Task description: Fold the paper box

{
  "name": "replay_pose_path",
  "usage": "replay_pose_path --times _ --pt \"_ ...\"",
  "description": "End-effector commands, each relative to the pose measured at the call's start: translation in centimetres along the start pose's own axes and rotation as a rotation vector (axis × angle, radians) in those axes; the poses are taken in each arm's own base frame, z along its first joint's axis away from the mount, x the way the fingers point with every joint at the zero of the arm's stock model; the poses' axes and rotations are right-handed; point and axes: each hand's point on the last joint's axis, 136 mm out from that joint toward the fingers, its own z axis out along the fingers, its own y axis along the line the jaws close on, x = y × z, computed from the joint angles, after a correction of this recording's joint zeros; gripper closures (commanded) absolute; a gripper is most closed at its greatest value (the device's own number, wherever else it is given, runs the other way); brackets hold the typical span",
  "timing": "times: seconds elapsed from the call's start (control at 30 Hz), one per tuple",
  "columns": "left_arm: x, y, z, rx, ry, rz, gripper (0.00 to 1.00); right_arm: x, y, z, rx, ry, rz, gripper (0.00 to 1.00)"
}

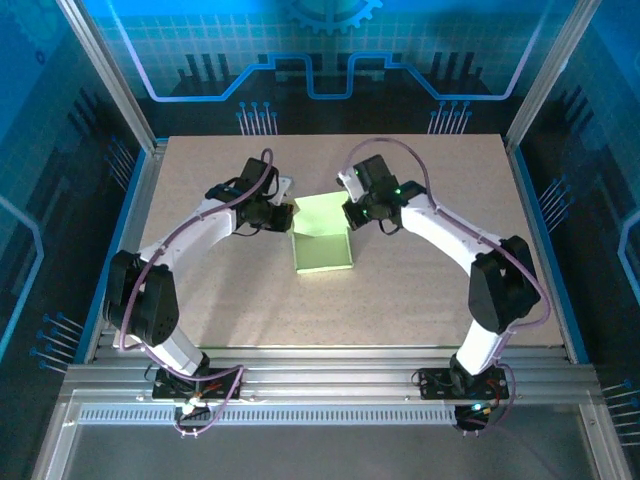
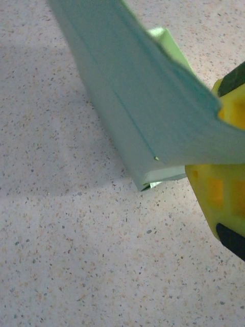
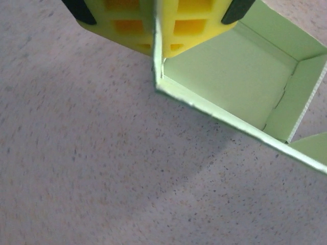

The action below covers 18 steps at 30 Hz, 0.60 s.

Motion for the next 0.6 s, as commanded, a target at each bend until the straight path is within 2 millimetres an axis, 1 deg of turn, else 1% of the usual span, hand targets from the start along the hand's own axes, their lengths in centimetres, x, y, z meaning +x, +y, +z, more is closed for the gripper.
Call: replay_pose_path --times 0.0,0.1,0.3,0.37,0.5,0.57 --pt "-3.8 -2.1 -0.8 0.050 -0.144 -0.069 1.00 -0.4 1.7 -0.3 0.016 -0.096 0.197 1.00" --pt "-4.1 -2.7 -0.7 0.049 -0.158 -0.079 1.00 0.4 1.5 -0.7 0.125 -0.128 0.234 1.00" --pt "-3.6 -3.8 -0.1 0.042 -0.151 -0.085 1.00 1.7 1.1 -1.3 0.241 -0.187 0.326 1.00" --pt "-3.2 -4.1 0.1 0.046 -0.145 -0.082 1.00 1.9 0.8 -1.6 0.272 -0.195 0.367 1.00" --pt "-2.4 -4.6 0.1 0.058 -0.136 -0.079 1.00 1.6 0.9 -2.0 0.307 -0.201 0.396 1.00" --pt "-2.0 -4.6 0.1 0.062 -0.134 -0.093 1.00 1.6 0.4 -2.2 0.355 -0.199 0.416 1.00"
